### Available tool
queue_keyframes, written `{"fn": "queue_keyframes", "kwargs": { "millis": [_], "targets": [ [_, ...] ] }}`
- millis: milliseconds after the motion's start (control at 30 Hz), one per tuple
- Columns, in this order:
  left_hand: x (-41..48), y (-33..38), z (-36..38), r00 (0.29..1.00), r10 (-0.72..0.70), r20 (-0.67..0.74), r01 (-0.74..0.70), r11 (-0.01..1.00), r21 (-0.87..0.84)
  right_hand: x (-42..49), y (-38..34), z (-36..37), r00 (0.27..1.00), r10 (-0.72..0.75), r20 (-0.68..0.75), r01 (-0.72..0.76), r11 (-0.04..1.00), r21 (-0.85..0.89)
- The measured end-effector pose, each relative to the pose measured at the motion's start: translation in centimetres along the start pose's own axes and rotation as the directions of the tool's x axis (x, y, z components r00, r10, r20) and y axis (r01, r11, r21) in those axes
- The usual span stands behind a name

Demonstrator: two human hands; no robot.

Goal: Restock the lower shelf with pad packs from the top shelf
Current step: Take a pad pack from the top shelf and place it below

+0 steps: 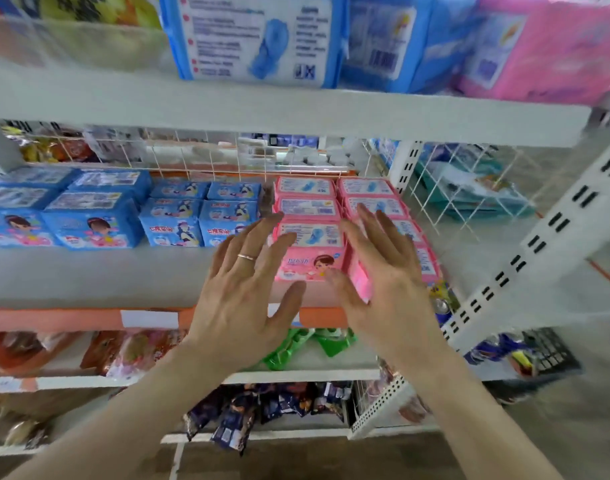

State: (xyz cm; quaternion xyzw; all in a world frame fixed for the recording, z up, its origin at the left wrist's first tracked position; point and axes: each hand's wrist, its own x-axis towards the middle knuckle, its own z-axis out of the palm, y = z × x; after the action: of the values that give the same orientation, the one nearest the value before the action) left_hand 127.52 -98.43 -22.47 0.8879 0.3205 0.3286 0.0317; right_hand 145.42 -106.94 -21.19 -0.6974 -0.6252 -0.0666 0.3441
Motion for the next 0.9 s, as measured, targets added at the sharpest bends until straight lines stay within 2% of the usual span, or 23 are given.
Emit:
{"fn": "queue_keyframes", "kwargs": {
  "millis": [300,533,667,900],
  "targets": [
    [2.6,7.3,-5.6,0.987,0.140,-0.079,-0.134,0.988,0.081,-0.9,-0.6,-9.6,0.988,-0.089,-0.122,0.100,0.991,0.088],
    [4.1,9.4,-11.0,0.975,0.144,-0.168,-0.123,0.984,0.126,1.1,-2.3,-15.0,0.960,-0.153,-0.233,0.177,0.980,0.089],
    [5.3,9.8,-13.5,0.969,0.120,-0.215,-0.096,0.988,0.119,2.1,-3.1,-17.2,0.952,-0.169,-0.256,0.195,0.977,0.082],
    [7.0,9.8,-15.9,0.946,0.171,-0.276,-0.126,0.977,0.173,4.7,-4.1,-19.2,0.941,-0.180,-0.287,0.200,0.979,0.042]
  ]
}}
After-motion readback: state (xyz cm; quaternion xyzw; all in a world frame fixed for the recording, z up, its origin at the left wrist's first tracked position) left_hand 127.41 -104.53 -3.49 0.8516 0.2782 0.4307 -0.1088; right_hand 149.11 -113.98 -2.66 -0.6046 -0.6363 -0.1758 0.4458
